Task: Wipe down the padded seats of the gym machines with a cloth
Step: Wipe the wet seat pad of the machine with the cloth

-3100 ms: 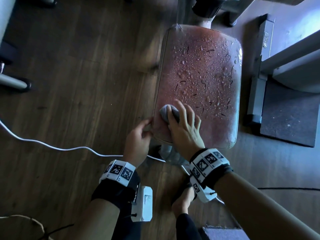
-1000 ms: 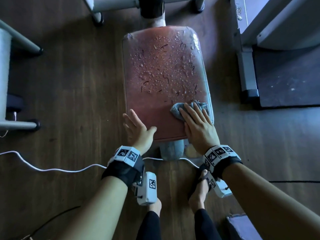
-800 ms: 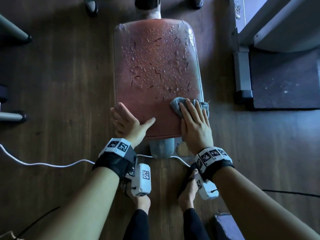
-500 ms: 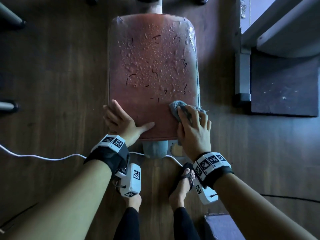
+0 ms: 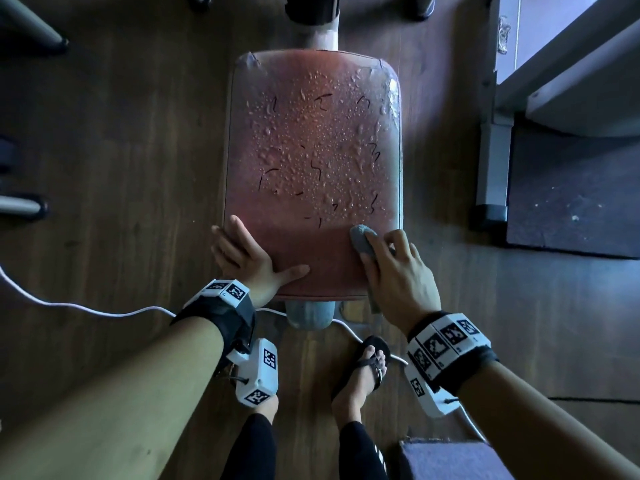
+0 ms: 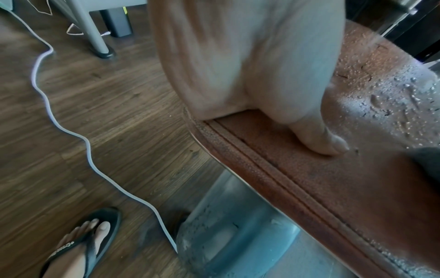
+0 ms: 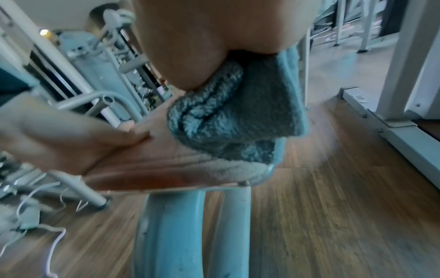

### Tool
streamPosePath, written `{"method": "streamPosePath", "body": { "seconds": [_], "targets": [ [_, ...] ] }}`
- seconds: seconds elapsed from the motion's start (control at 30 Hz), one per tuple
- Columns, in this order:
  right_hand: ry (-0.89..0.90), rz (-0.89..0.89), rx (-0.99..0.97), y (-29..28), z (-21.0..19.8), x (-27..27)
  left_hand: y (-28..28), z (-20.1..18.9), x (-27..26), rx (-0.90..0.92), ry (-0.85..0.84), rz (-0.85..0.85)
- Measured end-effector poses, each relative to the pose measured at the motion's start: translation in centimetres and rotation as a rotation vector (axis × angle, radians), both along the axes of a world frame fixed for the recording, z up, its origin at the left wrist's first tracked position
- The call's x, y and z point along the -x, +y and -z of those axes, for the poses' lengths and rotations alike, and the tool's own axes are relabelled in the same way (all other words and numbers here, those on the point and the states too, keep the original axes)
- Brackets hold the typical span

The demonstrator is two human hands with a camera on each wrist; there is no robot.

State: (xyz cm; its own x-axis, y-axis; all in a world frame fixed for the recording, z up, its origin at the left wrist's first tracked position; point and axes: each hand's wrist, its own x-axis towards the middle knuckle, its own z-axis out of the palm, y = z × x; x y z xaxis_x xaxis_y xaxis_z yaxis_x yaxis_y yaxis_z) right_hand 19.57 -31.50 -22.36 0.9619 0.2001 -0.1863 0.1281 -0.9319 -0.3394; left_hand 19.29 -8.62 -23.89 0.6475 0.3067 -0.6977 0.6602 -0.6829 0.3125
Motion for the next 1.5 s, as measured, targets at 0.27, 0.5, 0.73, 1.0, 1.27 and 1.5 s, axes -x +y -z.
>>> {"method": "streamPosePath", "body": {
  "seconds": [0.27,0.5,0.73,1.0,1.27,1.5],
  "targets": [
    [0.057,-0.031,0.016,-0.3,-0.9,0.1,0.0,0.2,0.0,0.016,0.003,-0.021],
    [0.105,-0.014,0.04,-0.6,-1.3,0.4,0.1,0.5,0.2,0.007,-0.017,-0.008],
    [0.167,-0.018,0.09,0.6,-1.4,-1.6,0.0,0.5,0.2,0.01,-0.023,-0.018],
    [0.186,-0.036,0.126,-1.5,-1.7,0.2,0.0,0.5,0.2,0.031,-0.029,-0.036],
    [0.196,-0.008,0.11,-0.1,-1.7,-1.5,-0.1,0.4,0.3,0.002,-0.041,-0.019],
    [0.201,-0.009,0.117,0.3,-1.5,-0.9,-0.1,0.4,0.4,-0.013,-0.033,-0.012]
  ]
}}
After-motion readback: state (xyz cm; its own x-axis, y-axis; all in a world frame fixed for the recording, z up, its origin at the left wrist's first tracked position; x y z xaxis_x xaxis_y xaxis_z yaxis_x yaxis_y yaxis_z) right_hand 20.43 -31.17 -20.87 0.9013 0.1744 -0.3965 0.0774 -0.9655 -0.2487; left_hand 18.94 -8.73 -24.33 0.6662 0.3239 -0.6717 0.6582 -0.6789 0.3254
